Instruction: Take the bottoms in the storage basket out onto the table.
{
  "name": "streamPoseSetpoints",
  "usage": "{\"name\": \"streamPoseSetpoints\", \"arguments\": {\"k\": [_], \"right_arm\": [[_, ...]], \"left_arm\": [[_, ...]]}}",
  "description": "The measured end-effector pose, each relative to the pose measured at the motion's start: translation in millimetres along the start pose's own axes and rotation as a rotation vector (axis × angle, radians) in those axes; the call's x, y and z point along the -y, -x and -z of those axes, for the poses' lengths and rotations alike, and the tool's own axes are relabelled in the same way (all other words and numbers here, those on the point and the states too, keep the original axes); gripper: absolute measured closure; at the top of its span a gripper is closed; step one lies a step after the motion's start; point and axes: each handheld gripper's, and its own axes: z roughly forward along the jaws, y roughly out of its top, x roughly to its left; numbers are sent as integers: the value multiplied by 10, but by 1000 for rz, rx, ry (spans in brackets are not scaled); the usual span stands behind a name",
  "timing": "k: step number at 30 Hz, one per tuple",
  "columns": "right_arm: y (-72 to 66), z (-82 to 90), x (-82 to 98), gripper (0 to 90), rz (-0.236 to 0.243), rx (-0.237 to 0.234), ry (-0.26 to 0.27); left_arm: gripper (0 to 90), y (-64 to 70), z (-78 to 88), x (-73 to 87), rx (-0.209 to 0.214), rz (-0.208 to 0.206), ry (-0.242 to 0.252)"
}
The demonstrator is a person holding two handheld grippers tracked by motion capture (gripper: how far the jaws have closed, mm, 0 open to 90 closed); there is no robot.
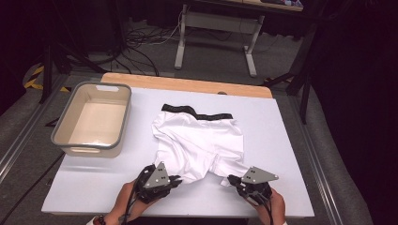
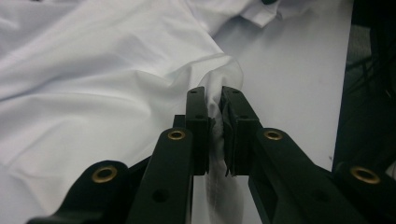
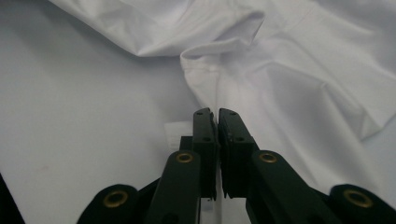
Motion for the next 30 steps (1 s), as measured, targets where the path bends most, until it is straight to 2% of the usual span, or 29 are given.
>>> {"name": "streamPoseSetpoints", "arguments": {"k": [3, 4, 10, 11, 12, 13, 15, 16, 19, 21, 22, 23, 24, 25, 28, 30], "right_arm": [[25, 61, -37, 887, -8, 26, 32], [50, 111, -72, 900, -26, 56, 54], [76, 116, -109, 892, -23, 49, 70], [73, 92, -113, 820, -18, 28, 64], [39, 15, -123, 675, 3, -17, 34], [39, 15, -123, 675, 3, -17, 34], [-10, -84, -121, 576, 24, -26, -1], [-34, -166, -121, 542, 43, -63, -34], [-42, -216, -117, 527, 61, -61, -55], [-26, -292, -88, 559, 113, -25, -133], [-26, -292, -88, 559, 113, -25, -133], [8, -314, -64, 643, 113, -32, -144], [8, -314, -64, 643, 113, -32, -144], [23, -322, -64, 683, 98, -43, -134], [23, -343, -80, 832, 112, -57, -145], [7, -350, -102, 884, 138, -52, -154]], "left_arm": [[818, -54, 184, -12, -37, 28, 68], [817, -81, 231, -7, -53, 34, 80], [818, -204, 373, 92, -110, 89, 96], [818, -216, 380, 113, -124, 92, 90], [817, -247, 378, 161, -149, 103, 77], [817, -247, 378, 161, -149, 103, 77], [818, -292, 375, 219, -175, 127, 66], [818, -310, 376, 243, -188, 133, 54], [818, -348, 398, 301, -211, 155, 43], [818, -354, 403, 320, -225, 155, 31], [818, -355, 403, 329, -225, 157, 30], [817, -357, 402, 337, -222, 158, 28], [817, -356, 403, 344, -222, 155, 24], [818, -353, 403, 351, -221, 156, 21], [817, -347, 408, 364, -217, 153, 18], [811, -354, 415, 373, -222, 146, 12]]}}
